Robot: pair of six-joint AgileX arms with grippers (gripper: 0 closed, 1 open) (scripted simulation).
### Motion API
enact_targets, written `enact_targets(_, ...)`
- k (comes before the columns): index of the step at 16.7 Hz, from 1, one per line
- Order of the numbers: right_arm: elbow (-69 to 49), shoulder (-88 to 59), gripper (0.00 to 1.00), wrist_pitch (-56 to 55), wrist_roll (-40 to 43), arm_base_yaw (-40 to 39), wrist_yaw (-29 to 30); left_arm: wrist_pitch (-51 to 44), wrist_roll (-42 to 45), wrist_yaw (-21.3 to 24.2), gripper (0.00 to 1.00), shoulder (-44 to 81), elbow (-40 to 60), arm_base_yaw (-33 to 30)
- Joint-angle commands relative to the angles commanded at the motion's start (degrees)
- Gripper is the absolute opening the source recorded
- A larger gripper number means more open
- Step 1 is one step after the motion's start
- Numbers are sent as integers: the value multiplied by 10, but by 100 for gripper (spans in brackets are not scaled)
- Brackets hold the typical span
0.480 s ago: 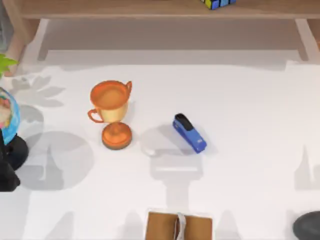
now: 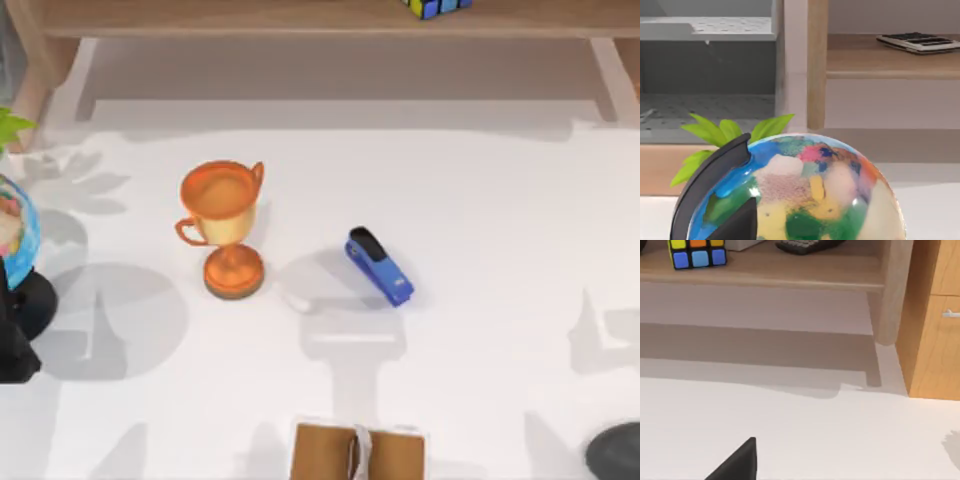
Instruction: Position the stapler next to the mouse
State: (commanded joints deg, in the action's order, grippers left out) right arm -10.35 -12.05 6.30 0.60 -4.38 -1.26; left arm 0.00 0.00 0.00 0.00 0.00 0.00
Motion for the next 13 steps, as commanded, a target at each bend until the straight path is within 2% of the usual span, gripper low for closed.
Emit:
enact_targets(6,-232,-308,100,181,19,-94,-3,0,0,0,100,0,0,0)
enact_targets(13,-579,-759,100,455,32,-203,22,0,0,0,100,0,0,0)
